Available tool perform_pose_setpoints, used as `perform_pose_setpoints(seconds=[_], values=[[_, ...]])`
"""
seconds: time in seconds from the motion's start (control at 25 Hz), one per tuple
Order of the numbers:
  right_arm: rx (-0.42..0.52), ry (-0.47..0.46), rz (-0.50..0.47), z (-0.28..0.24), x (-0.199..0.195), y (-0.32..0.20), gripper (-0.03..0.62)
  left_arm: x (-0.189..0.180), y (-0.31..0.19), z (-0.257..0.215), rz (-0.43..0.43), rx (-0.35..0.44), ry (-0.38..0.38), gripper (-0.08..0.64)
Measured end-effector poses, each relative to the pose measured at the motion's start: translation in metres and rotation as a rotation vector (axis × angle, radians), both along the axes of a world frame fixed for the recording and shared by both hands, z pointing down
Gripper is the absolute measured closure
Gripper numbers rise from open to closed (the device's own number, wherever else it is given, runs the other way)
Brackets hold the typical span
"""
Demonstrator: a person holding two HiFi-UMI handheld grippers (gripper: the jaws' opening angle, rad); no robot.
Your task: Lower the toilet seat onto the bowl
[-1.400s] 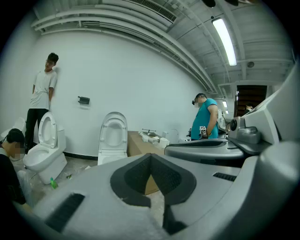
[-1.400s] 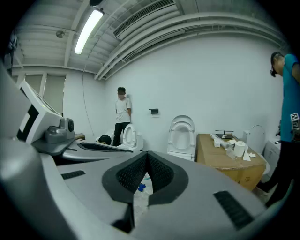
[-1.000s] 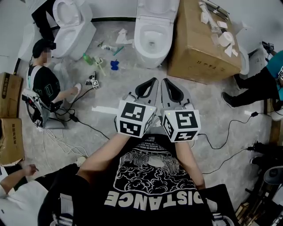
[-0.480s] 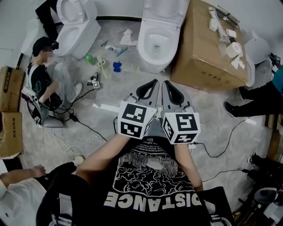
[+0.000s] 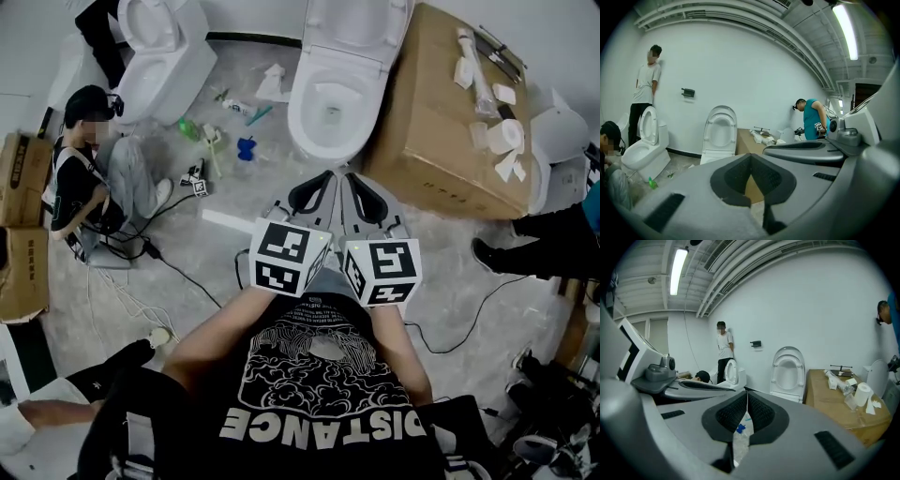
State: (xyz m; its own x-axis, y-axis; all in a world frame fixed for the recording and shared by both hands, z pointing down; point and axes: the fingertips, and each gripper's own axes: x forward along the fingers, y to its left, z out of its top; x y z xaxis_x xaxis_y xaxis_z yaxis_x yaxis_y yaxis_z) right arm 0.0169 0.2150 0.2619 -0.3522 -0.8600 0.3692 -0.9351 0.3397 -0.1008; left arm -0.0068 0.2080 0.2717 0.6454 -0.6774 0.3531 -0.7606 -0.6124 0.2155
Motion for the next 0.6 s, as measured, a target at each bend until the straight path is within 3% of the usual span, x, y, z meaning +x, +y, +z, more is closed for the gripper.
perform_pose_setpoints(seconds=[0.6], values=[[-0.001, -0.047, -0.018, -0.001, 0.046, -0.059, 0.574, 0.037, -0.059, 0.000, -0.043, 0.007, -0.047, 0.549]])
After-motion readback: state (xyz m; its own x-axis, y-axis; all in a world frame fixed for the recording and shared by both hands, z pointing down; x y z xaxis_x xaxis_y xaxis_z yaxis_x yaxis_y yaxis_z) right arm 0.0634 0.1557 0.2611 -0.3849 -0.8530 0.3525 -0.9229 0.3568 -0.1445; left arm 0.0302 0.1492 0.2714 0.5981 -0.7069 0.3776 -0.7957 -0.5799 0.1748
